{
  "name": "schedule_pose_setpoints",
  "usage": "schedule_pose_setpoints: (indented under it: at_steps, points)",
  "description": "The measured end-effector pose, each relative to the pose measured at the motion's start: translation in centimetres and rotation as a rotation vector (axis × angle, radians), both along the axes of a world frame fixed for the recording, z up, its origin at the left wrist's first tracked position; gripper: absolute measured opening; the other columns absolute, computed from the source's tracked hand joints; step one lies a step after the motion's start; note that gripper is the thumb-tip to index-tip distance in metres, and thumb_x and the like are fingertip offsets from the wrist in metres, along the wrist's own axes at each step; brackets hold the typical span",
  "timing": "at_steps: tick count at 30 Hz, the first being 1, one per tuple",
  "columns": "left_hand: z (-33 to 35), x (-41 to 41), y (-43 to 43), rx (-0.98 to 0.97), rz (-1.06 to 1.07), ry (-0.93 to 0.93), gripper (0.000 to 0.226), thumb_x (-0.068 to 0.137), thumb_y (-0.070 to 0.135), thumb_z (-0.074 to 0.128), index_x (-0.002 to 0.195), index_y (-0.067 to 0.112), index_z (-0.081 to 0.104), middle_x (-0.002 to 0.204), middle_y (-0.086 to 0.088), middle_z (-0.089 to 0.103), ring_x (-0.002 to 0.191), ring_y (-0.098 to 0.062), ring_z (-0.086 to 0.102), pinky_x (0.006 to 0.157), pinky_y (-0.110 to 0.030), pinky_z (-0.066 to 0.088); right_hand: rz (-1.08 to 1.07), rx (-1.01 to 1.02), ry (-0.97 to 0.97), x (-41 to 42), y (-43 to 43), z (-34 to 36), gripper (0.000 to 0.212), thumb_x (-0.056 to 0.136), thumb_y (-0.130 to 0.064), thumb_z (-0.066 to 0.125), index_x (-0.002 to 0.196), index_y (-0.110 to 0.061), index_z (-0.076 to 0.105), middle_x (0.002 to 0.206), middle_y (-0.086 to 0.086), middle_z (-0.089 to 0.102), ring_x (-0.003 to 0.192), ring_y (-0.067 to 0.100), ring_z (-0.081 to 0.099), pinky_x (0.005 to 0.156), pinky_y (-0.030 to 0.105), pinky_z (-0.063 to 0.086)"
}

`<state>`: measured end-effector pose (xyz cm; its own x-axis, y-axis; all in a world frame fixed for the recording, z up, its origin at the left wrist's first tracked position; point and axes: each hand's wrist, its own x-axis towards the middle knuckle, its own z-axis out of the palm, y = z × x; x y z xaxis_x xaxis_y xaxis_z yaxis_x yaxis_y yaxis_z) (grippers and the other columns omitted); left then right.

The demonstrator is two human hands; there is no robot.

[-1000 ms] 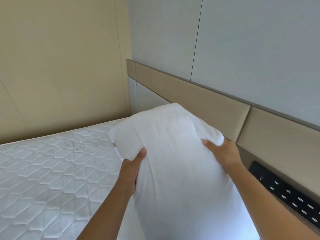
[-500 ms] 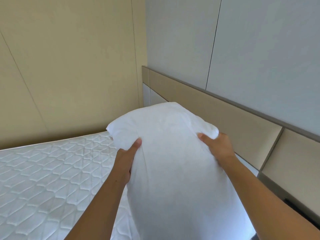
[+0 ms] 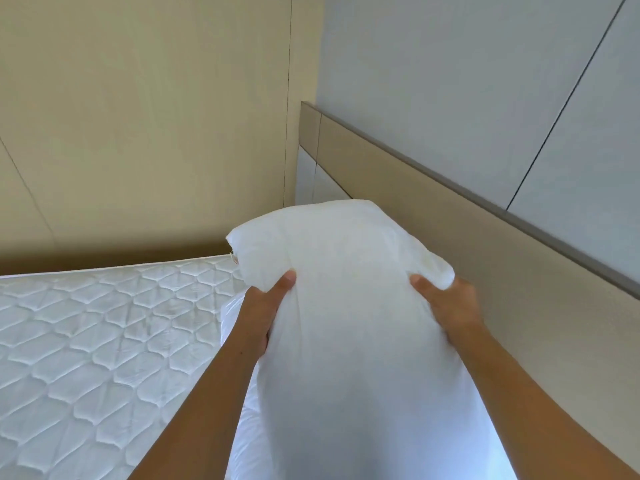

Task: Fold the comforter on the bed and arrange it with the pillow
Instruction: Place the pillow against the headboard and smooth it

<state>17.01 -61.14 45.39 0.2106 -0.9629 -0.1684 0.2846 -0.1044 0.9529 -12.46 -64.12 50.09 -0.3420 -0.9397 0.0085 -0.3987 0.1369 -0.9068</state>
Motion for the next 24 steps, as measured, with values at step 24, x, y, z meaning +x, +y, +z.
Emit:
schedule_pose_setpoints:
  at_steps: [24]
  points:
    - [-13.4,-1.2,-17.9,0.278,-0.140,-1.146,0.059,0.099,0.050,0.041,0.153,0.037,0.022,0.164,-0.003,0.007,0.141,-0.054,0.016,0.117,-0.063,0.010,0.073,0.172,0.809,4.0,-7.5,-17.5,0.076,0.091,-0.067,0.035,0.152,-0.021,0.032,0.156,0.010,0.028,0.145,0.033,0.025,0.119,0.055,0.022]
